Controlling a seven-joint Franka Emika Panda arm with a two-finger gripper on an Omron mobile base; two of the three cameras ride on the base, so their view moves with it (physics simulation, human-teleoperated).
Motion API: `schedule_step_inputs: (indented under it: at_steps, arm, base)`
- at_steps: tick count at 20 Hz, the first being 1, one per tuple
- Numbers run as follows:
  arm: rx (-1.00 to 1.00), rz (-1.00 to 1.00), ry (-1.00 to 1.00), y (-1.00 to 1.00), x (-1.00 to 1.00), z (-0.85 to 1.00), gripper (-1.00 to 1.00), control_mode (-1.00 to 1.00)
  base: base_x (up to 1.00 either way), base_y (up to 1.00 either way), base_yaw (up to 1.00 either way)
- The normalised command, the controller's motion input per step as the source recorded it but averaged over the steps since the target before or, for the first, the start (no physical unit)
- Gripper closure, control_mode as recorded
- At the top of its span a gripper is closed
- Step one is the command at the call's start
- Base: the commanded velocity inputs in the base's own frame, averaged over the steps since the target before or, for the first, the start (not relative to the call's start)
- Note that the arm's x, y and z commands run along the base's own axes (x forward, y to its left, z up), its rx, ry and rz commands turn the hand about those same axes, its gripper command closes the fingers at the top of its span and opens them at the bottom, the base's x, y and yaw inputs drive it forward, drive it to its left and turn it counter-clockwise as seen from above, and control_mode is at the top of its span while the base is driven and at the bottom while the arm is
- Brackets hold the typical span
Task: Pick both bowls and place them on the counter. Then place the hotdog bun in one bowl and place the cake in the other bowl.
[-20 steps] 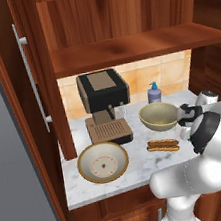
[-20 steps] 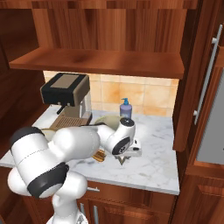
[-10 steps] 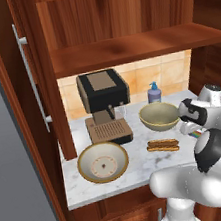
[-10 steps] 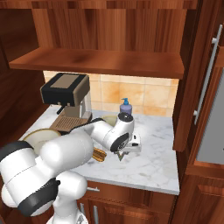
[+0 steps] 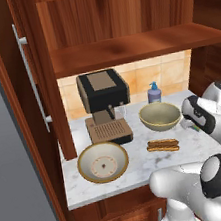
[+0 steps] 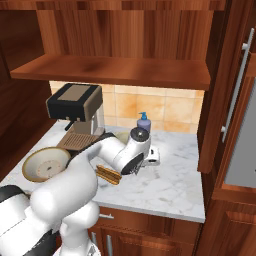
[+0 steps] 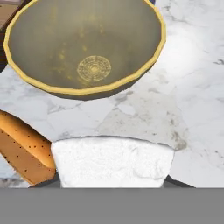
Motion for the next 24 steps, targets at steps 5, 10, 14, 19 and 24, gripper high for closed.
schedule_step_inputs:
  at_steps: [5,10,14,19,24]
  arm:
    - [0.0,0.0,-0.05,0.15,0.06,0.46,1.0,-1.0]
    - [0.0,0.0,-0.05,0.19,0.18,0.4,1.0,-1.0]
    - [0.01,0.0,-0.14,0.26,0.2,0.2,1.0,-1.0]
    - [0.03,0.0,-0.11,0.21,0.46,0.09,1.0,-1.0]
    - [0.0,0.0,0.0,0.11,0.62,0.04,1.0,-1.0]
  base:
    - [0.0,0.0,0.0]
    - [0.0,0.0,0.0]
    - [0.0,0.0,0.0]
    - [0.0,0.0,0.0]
    - [0.0,0.0,0.0]
